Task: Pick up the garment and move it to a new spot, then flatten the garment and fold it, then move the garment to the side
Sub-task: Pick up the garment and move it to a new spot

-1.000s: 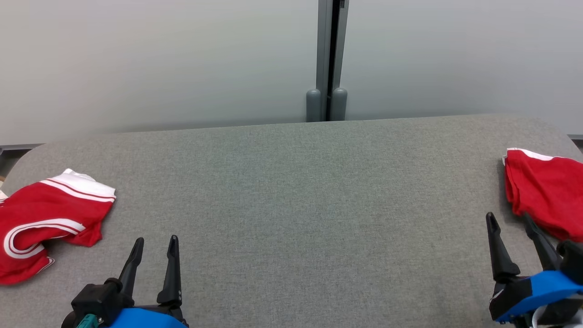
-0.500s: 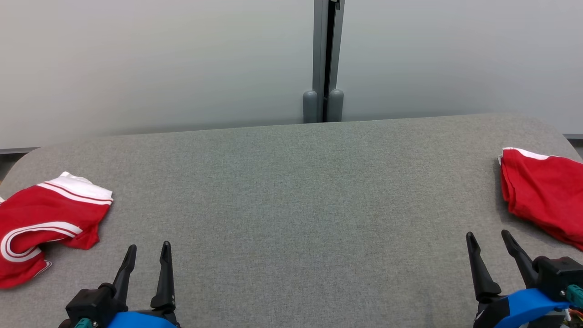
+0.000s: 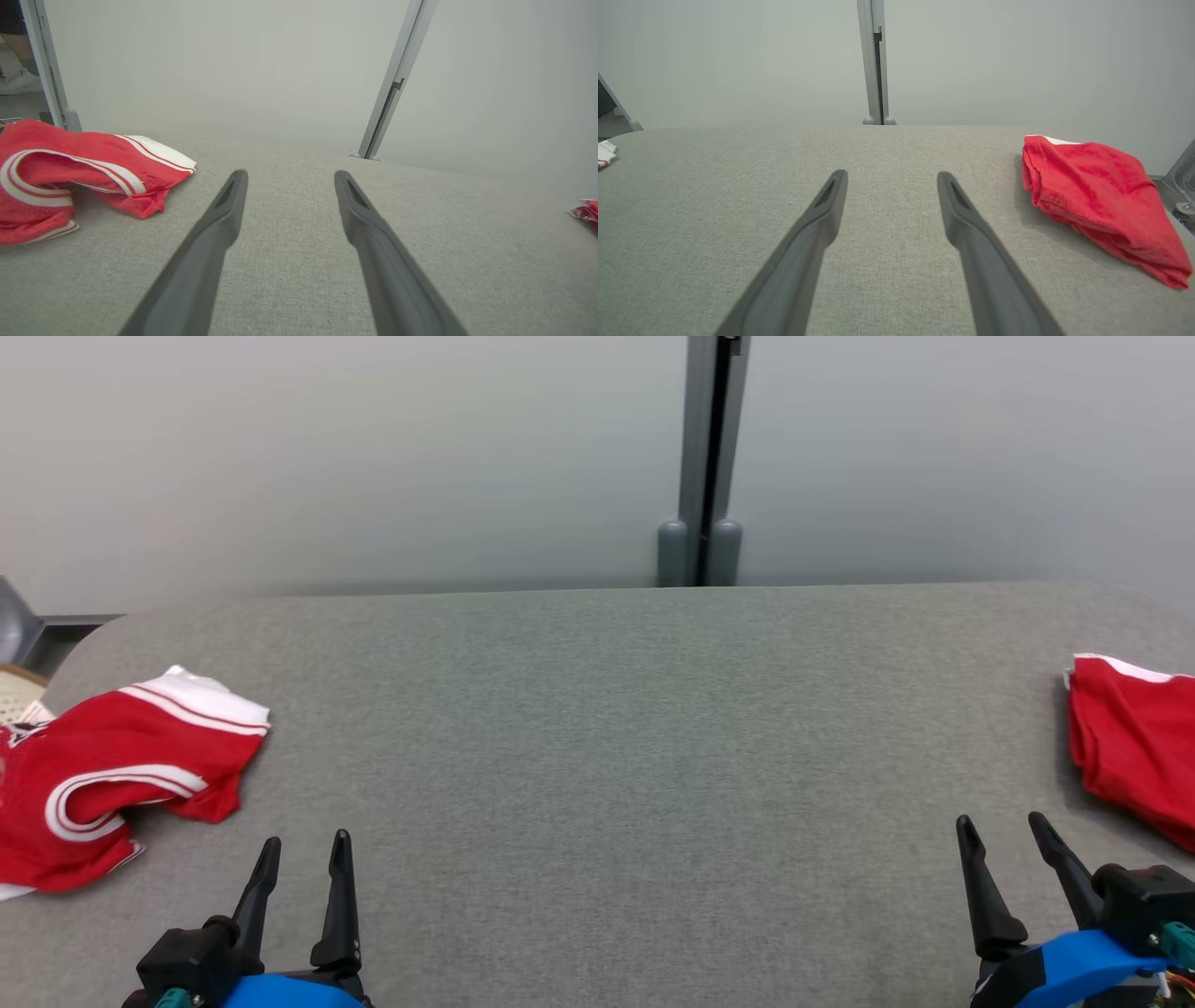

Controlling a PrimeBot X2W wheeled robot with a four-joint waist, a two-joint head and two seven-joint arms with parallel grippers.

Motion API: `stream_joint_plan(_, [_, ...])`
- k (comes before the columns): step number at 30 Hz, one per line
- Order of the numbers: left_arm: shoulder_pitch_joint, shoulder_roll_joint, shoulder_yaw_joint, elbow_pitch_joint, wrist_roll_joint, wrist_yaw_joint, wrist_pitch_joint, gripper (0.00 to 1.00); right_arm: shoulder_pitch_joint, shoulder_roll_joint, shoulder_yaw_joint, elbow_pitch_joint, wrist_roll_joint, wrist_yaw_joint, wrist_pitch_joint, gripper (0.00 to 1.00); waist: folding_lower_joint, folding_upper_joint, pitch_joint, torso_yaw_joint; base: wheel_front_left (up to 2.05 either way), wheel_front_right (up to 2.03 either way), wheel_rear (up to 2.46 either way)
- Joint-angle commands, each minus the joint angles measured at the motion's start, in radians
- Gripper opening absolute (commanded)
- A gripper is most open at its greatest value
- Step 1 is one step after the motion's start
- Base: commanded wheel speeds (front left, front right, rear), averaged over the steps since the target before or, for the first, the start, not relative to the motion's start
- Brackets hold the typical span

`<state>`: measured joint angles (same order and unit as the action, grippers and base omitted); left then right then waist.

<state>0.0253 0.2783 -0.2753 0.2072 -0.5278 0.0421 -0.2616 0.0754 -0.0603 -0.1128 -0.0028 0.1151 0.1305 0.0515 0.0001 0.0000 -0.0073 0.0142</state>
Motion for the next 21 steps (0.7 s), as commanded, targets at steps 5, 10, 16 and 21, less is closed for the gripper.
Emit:
stream_joint_plan(5, [0.004,-0.004,0.007,-0.001,0.009,-0.001,-0.004,1.0,0.006,0.003,0.0,0.007,0.013,0.0,-0.017,1.0,-0.0001,0.0,-0.001,0.097,0.0,0.0,0.0])
stream_joint_plan(10, [-0.001,-0.007,0.008,-0.008,0.011,0.0,-0.004,1.0,0.015,0.005,0.001,0.023,0.021,0.0,-0.028,1.0,-0.0001,0.0,0.0,0.185,0.0,0.0,0.0])
stream_joint_plan(16, [0.01,-0.005,0.006,-0.023,0.019,0.01,-0.003,1.0,-0.004,0.006,0.03,0.052,0.03,0.0,-0.048,1.0,-0.0001,0.0,-0.004,0.3,0.0,0.0,0.0])
stream_joint_plan(21, [0.019,0.005,0.007,-0.037,0.019,0.021,0.006,1.0,-0.017,0.006,0.05,0.074,0.035,0.0,-0.068,1.0,-0.0001,0.0,-0.008,0.377,0.0,0.0,0.0])
